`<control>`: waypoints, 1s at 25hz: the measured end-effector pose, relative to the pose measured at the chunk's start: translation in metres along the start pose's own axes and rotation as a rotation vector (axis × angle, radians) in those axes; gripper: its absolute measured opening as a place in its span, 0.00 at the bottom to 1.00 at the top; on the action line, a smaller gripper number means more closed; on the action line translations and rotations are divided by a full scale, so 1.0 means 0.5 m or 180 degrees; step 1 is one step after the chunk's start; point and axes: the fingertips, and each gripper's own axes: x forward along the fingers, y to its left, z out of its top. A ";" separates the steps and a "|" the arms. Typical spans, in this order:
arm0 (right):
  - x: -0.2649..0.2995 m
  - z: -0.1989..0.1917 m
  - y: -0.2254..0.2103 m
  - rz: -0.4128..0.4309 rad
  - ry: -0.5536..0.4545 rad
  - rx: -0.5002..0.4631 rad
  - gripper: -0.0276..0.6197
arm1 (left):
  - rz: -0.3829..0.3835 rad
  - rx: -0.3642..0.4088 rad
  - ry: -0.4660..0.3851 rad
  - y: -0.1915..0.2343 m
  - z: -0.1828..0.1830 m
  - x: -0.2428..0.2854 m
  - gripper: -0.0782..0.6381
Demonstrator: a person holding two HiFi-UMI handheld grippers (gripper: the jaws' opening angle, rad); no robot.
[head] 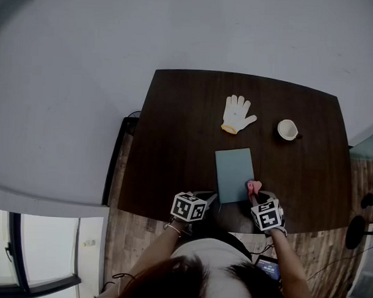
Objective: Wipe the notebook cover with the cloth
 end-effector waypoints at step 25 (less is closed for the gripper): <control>-0.105 0.106 -0.042 -0.0305 -0.0739 0.0285 0.10 | 0.0190 0.0183 -0.0643 -0.041 0.113 -0.046 0.13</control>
